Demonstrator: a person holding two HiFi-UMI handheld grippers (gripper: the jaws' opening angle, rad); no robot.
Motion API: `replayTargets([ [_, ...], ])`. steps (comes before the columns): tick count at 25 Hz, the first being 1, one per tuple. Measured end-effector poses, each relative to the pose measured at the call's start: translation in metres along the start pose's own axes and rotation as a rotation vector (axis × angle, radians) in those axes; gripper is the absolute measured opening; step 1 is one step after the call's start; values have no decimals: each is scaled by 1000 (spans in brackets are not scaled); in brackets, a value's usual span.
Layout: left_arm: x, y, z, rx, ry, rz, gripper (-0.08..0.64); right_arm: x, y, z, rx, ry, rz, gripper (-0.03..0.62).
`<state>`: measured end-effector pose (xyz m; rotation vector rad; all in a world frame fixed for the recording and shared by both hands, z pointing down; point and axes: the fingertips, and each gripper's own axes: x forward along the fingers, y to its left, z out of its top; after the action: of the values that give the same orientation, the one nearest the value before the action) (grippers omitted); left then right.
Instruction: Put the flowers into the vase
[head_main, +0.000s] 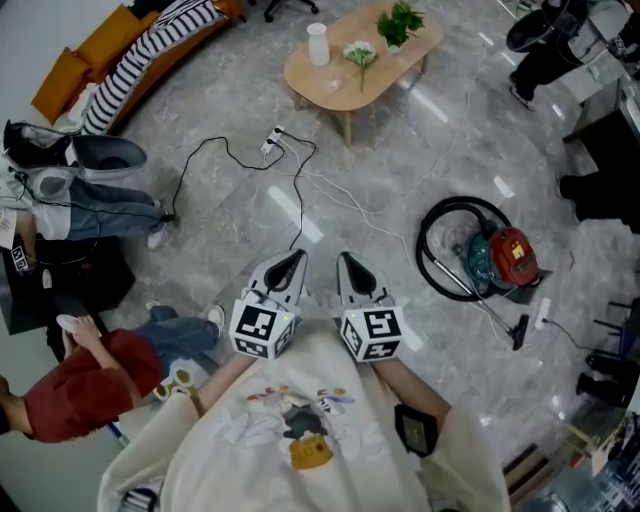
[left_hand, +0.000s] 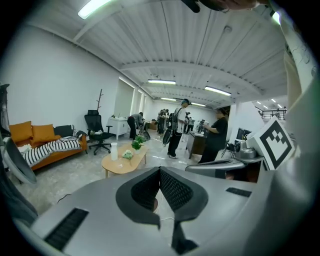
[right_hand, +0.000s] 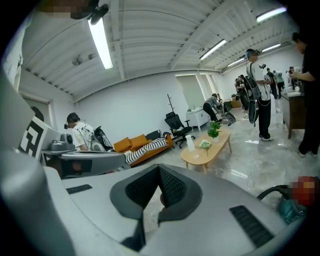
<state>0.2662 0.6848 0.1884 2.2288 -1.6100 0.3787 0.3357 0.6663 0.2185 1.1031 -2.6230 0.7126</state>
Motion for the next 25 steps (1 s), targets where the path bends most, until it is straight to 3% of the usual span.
replayTargets([
  [9, 33, -27, 6, -12, 7, 21, 9, -19, -48, 18, -42, -43, 11, 5],
  [12, 48, -39, 4, -46, 17, 25, 9, -19, -59, 27, -66, -41, 54, 5],
  [18, 57, -25, 22, -90, -9, 112, 8, -13, -71, 37, -131, -59, 86, 5],
  [22, 86, -17, 30, -72, -1, 91, 9, 11, -77, 49, -157, -75, 144, 5],
  [25, 115, -4, 40, -71, 5, 70, 9, 32, -97, 64, -139, -77, 129, 5],
])
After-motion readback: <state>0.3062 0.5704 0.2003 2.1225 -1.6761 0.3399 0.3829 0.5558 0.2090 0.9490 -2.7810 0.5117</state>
